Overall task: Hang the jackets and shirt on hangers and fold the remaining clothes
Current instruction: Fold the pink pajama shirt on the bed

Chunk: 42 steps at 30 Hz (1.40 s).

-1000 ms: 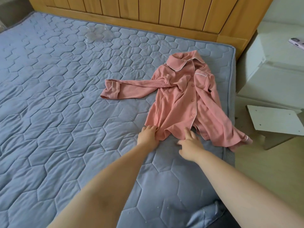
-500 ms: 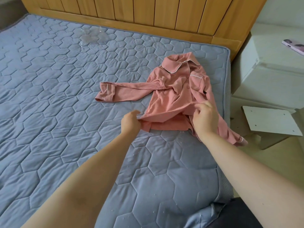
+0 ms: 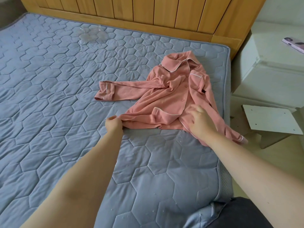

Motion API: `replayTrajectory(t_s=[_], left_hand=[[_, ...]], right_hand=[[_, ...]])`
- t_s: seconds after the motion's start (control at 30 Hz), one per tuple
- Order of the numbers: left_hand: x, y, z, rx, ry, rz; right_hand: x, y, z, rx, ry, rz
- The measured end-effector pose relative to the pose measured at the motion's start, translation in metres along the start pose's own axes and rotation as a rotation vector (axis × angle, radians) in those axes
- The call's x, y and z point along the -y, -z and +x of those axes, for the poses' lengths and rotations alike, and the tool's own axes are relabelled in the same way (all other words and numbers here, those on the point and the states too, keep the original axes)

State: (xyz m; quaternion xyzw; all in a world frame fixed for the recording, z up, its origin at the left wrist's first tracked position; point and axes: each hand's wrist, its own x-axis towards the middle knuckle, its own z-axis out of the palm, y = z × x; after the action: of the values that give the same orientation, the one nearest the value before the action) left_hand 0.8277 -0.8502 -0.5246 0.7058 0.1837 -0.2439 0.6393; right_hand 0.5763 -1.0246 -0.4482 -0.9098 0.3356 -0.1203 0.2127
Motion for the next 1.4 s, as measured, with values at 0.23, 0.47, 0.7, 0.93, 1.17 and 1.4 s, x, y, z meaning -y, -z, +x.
replayTrajectory(t_s=[0.23, 0.47, 0.7, 0.93, 1.17, 1.4], left_hand=[[0.038, -0.003, -0.010, 0.232, 0.104, -0.161], [0.064, -0.005, 0.002, 0.337, 0.010, -0.096], [0.078, -0.003, 0.014, 0.317, -0.008, -0.104], [0.065, -0.002, 0.010, 0.343, 0.004, -0.210], [0.033, 0.036, -0.002, 0.049, -0.360, 0.408], [0.031, 0.117, 0.012, -0.125, -0.498, 0.735]], right_hand=[[-0.025, -0.038, -0.021, 0.397, -0.077, -0.158], [-0.032, -0.069, 0.005, 0.370, 0.003, -0.482], [-0.042, -0.082, 0.019, 0.127, 0.133, -0.661], [-0.017, -0.067, -0.010, 0.203, 0.394, -0.375], [-0.002, -0.049, -0.033, 0.027, 0.041, -0.124], [0.020, -0.069, -0.080, 0.749, -0.028, -0.610]])
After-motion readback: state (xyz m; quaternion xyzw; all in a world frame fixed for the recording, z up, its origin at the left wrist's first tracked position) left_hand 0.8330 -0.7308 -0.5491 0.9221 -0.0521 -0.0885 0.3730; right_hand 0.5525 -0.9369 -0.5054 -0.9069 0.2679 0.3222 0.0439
